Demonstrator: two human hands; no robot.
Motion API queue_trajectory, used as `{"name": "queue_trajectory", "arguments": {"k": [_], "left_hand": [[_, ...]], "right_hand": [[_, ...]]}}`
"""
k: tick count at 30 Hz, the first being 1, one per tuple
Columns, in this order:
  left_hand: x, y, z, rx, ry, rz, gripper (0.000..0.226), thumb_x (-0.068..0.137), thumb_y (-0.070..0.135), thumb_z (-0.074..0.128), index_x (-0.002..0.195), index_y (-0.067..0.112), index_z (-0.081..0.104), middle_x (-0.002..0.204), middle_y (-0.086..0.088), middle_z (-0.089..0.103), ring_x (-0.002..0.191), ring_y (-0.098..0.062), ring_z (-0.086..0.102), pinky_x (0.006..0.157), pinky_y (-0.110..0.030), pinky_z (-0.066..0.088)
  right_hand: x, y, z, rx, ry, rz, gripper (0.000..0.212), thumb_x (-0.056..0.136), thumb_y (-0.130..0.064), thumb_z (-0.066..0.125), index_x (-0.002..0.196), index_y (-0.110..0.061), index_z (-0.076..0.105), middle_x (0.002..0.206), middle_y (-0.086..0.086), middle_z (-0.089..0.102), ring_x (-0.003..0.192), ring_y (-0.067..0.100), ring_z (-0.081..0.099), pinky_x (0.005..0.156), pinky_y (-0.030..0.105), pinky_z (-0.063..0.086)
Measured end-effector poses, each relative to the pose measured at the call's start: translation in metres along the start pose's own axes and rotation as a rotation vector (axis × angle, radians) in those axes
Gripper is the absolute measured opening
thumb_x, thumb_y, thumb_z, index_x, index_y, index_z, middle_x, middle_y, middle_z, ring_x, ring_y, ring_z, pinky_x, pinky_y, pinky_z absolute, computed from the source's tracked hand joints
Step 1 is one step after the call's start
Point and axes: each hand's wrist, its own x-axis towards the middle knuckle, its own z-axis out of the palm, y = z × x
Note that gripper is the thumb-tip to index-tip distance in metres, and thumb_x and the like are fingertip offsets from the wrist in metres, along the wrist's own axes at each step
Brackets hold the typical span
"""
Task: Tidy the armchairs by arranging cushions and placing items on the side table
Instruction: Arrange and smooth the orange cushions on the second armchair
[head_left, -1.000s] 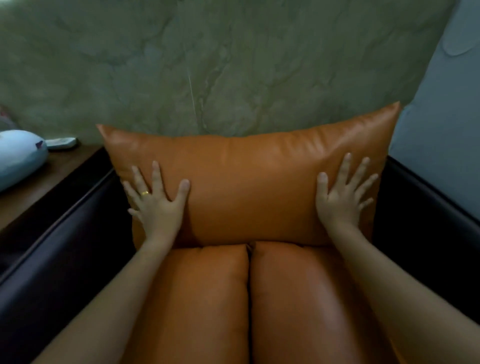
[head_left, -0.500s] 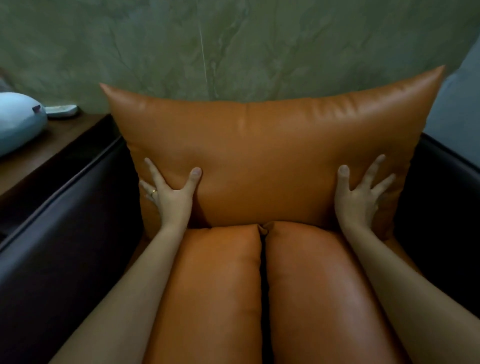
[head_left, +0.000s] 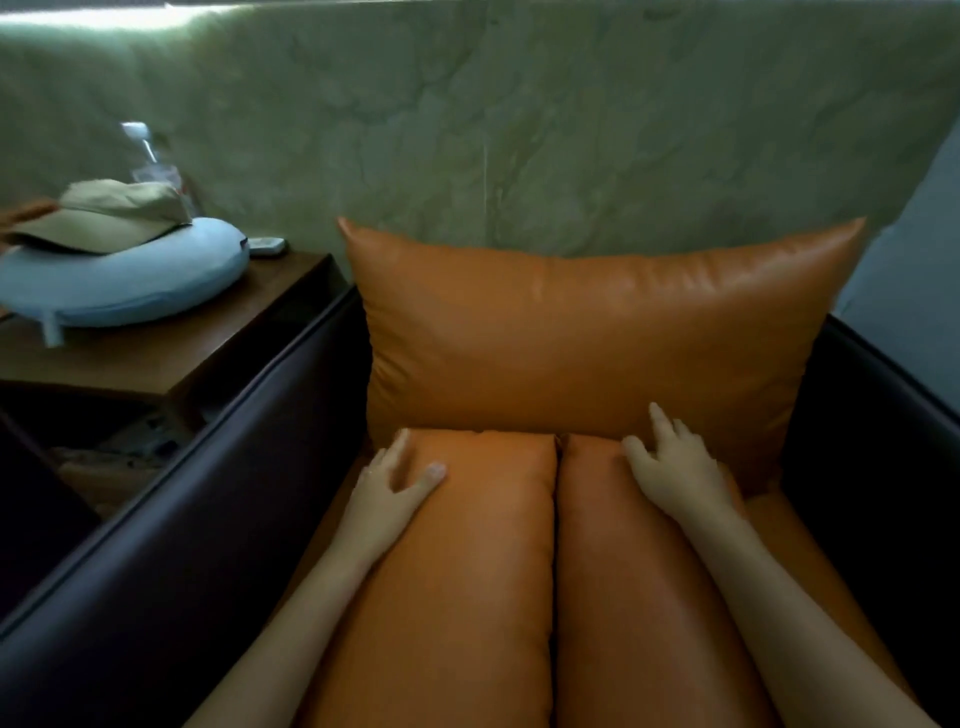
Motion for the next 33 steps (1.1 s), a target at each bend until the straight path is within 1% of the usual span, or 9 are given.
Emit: {"name": "queue_trajectory", "arguments": {"k": [2, 5, 9, 11, 15, 21, 27, 31, 33], "left_hand": [[-0.045, -0.004, -0.009, -0.061, -0.079, -0.066, 0.101, 0.066, 0.089, 0.057, 0.152, 0.051, 0.021, 0.161, 0.006, 0.029, 0.144, -0.019, 0.036, 0.116, -0.044, 0.034], [-0.096, -0.01, -0.021, -0.119, -0.134, -0.159, 0.11, 0.06, 0.093, 0.056, 0.153, 0.051, 0.016, 0.159, 0.007, 0.031, 0.139, -0.017, 0.04, 0.11, -0.034, 0.037], [-0.137, -0.019, -0.026, -0.085, -0.13, -0.2, 0.114, 0.061, 0.093, 0.057, 0.154, 0.051, 0.007, 0.162, 0.011, 0.023, 0.141, -0.012, 0.037, 0.109, -0.03, 0.034], [-0.155, -0.022, -0.023, 0.002, -0.139, -0.191, 0.119, 0.059, 0.094, 0.059, 0.154, 0.053, -0.002, 0.165, 0.012, 0.014, 0.145, -0.013, 0.029, 0.117, -0.036, 0.029], [-0.182, -0.021, -0.015, 0.209, -0.097, -0.146, 0.122, 0.052, 0.1, 0.05, 0.148, 0.06, -0.013, 0.166, 0.013, -0.004, 0.152, -0.016, 0.015, 0.12, -0.041, 0.021], [-0.179, -0.034, -0.019, 0.158, -0.055, -0.097, 0.117, 0.054, 0.098, 0.053, 0.15, 0.06, -0.002, 0.165, 0.014, 0.007, 0.149, -0.016, 0.023, 0.119, -0.045, 0.025], [-0.184, -0.056, -0.029, -0.083, -0.069, -0.051, 0.11, 0.06, 0.089, 0.065, 0.148, 0.061, 0.005, 0.162, 0.014, 0.019, 0.143, -0.013, 0.032, 0.119, -0.046, 0.031], [-0.195, -0.067, -0.033, -0.114, -0.087, -0.015, 0.095, 0.064, 0.092, 0.058, 0.136, 0.073, 0.0, 0.163, 0.015, 0.019, 0.144, -0.014, 0.033, 0.119, -0.047, 0.031], [-0.207, -0.074, -0.032, -0.061, -0.068, 0.026, 0.089, 0.068, 0.093, 0.051, 0.138, 0.071, 0.001, 0.165, 0.016, 0.015, 0.148, -0.012, 0.026, 0.122, -0.046, 0.025]], "right_hand": [[-0.034, -0.021, 0.005, -0.071, -0.079, -0.128, 0.067, 0.101, -0.056, 0.033, 0.16, -0.028, 0.017, 0.165, 0.004, 0.024, 0.152, 0.028, 0.017, 0.123, 0.05, 0.013], [-0.103, -0.051, 0.022, 0.067, -0.173, -0.286, 0.065, 0.102, -0.053, 0.036, 0.159, -0.025, 0.023, 0.165, 0.003, 0.024, 0.154, 0.025, 0.014, 0.125, 0.044, 0.005], [-0.171, -0.069, 0.06, 0.303, -0.416, -0.231, 0.075, 0.097, -0.066, 0.035, 0.158, -0.042, -0.003, 0.167, -0.008, -0.012, 0.155, 0.024, -0.003, 0.125, 0.048, 0.008], [-0.185, -0.072, 0.074, 0.408, -0.376, -0.198, 0.073, 0.097, -0.068, 0.033, 0.155, -0.048, -0.008, 0.165, -0.012, -0.019, 0.155, 0.022, -0.003, 0.124, 0.05, 0.012], [-0.197, -0.07, 0.083, 0.453, -0.289, -0.201, 0.069, 0.098, -0.066, 0.029, 0.154, -0.051, -0.008, 0.165, -0.013, -0.018, 0.155, 0.022, 0.0, 0.124, 0.05, 0.014], [-0.204, -0.067, 0.087, 0.456, -0.264, -0.251, 0.074, 0.093, -0.073, 0.033, 0.153, -0.054, -0.006, 0.165, -0.017, -0.014, 0.154, 0.02, 0.008, 0.122, 0.052, 0.022], [-0.237, -0.053, 0.099, 0.587, -0.283, -0.221, 0.082, 0.09, -0.074, 0.039, 0.153, -0.053, -0.009, 0.167, -0.015, -0.008, 0.153, 0.015, 0.008, 0.121, 0.043, 0.017], [-0.264, -0.046, 0.116, 0.712, -0.242, -0.214, 0.086, 0.081, -0.08, 0.04, 0.152, -0.058, -0.003, 0.166, -0.019, -0.001, 0.153, 0.013, 0.013, 0.123, 0.044, 0.019], [-0.275, -0.045, 0.119, 0.753, -0.215, -0.205, 0.086, 0.078, -0.079, 0.043, 0.152, -0.059, 0.004, 0.165, -0.021, 0.006, 0.151, 0.013, 0.018, 0.123, 0.047, 0.023]]}}
